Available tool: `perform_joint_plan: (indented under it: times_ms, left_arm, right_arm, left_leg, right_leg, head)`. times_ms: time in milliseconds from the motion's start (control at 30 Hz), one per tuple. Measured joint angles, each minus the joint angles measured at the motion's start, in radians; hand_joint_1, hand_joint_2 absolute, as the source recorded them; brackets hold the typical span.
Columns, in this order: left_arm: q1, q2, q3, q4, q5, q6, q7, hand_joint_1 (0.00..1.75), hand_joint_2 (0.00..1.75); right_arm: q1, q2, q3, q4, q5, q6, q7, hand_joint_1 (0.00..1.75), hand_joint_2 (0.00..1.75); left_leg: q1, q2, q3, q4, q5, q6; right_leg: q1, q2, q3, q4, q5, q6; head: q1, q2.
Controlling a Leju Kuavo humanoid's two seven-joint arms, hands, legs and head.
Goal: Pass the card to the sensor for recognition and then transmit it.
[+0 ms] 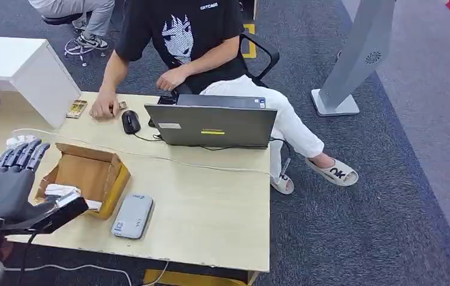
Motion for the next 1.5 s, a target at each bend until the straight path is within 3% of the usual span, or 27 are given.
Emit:
perform_joint_plan:
  times_ms: [300,733,867,1233,1300,1333,1400,1467,1500]
  left_arm:
    - [0.117,0.078,0.037,-0.062,-0.050,-0.039,0.009,0.00,1.75]
    - [0.138,0.077,0.050,-0.067,-0.114,-0.035,0.009,0.00,1.75]
    - [0.127,0.049,0.042,-0.039,-0.155,-0.033,0.013,0.00,1.75]
    - [0.125,0.047,0.041,-0.036,-0.156,-0.032,0.013,0.00,1.75]
    - [0.121,0.037,0.033,-0.020,-0.156,-0.028,0.015,0.00,1.75]
    - [0.106,0.011,0.009,0.022,-0.169,-0.014,0.021,0.00,1.75]
    - [0.042,-0.038,-0.042,0.148,-0.186,0.116,-0.010,0.00,1.75]
    - [-0.032,-0.090,-0.071,0.278,-0.189,0.143,-0.043,0.00,1.75]
    - [-0.036,-0.093,-0.073,0.285,-0.189,0.143,-0.043,0.00,1.75]
  right_arm:
    - [0.007,0.000,0.020,-0.007,-0.051,0.000,0.019,0.00,1.75]
    - [0.014,0.000,0.042,-0.015,-0.069,0.003,0.037,0.00,1.75]
    - [0.013,0.000,0.044,-0.017,-0.064,0.007,0.034,0.00,1.75]
    - [0.013,0.000,0.044,-0.017,-0.063,0.007,0.033,0.00,1.75]
    - [0.012,0.000,0.044,-0.017,-0.059,0.008,0.029,0.00,1.75]
    - [0.010,0.000,0.044,-0.017,-0.038,0.011,0.026,0.00,1.75]
    - [-0.002,0.000,0.039,-0.017,0.016,0.021,-0.008,0.00,1.75]
    - [-0.017,0.000,0.013,-0.015,0.066,0.027,-0.042,0.00,1.75]
    - [-0.018,0.000,0.011,-0.015,0.071,0.027,-0.043,0.00,1.75]
  left_leg:
    - [0.000,-0.001,0.000,0.000,0.000,0.000]
    - [0.000,-0.002,0.000,0.000,0.000,0.000]
    - [0.000,-0.002,0.000,0.000,0.000,0.000]
    - [0.000,-0.002,0.000,0.000,0.000,0.000]
    - [0.000,-0.002,0.000,0.000,0.000,0.000]
    - [0.000,-0.002,0.000,0.000,0.000,0.000]
    - [0.000,-0.002,0.001,0.000,0.000,0.000]
    - [0.000,-0.002,0.001,0.000,0.000,0.000]
    - [0.000,-0.002,0.001,0.000,0.000,0.000]
  right_leg:
    - [0.000,-0.002,0.003,0.000,-0.001,-0.001]
    - [0.000,-0.002,0.003,0.000,-0.001,-0.001]
    - [0.000,-0.002,0.003,0.000,-0.001,-0.001]
    - [0.000,-0.002,0.003,0.000,-0.001,-0.001]
    - [0.000,-0.002,0.003,0.000,-0.001,-0.001]
    - [0.000,-0.002,0.002,0.000,-0.001,-0.001]
    - [0.000,-0.002,0.002,0.000,-0.001,-0.001]
    - [0.000,-0.002,0.002,0.000,-0.001,-0.001]
    - [0.000,-0.002,0.002,0.000,-0.001,-0.001]
  head:
    - [0.000,0.000]
    - [0.000,0.000]
    - [0.000,0.000]
    - [0.000,0.000]
    - [0.000,0.000]
    - [0.000,0.000]
    - [0.000,0.000]
    - [0.000,0.000]
    - [0.000,0.000]
